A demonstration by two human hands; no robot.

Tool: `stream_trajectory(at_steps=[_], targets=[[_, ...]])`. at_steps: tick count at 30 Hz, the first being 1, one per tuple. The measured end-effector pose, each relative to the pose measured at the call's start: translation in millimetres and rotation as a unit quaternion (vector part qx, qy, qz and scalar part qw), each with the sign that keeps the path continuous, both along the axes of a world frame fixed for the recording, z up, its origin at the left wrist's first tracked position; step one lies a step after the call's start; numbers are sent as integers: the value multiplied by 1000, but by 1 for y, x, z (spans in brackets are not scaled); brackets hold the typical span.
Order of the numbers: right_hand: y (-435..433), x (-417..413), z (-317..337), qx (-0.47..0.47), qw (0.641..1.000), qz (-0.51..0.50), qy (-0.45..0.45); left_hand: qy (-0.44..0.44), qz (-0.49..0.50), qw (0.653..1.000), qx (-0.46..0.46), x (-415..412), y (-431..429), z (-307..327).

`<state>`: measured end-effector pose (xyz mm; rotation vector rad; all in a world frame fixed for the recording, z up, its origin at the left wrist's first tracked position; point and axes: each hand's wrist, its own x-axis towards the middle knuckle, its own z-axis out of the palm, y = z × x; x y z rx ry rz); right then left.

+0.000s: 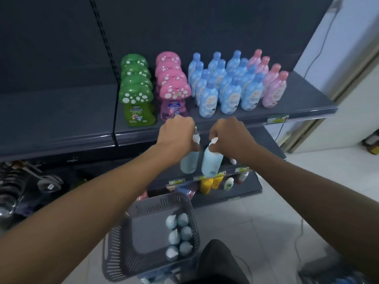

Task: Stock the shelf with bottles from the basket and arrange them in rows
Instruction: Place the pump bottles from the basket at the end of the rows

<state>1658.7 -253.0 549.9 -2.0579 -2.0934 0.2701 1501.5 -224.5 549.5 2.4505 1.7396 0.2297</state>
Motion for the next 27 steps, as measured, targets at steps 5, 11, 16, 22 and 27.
stream_trajectory(at_steps=[5, 11, 16, 22, 27], targets=[[-8, 26, 31, 24, 999, -3, -47, -32, -47, 998, 1, 20, -6, 30], [-23, 53, 62, 35, 996, -36, -75, -56, -96, 994, -3, 40, -13, 57], [-32, 74, 86, 29, 993, -72, -86, -52, -136, 989, 8, 59, -13, 74], [-35, 105, 106, 32, 989, -117, -84, -56, -168, 984, 14, 87, -13, 85], [-29, 134, 117, 23, 987, -118, -105, -56, -186, 981, 14, 119, -6, 86]])
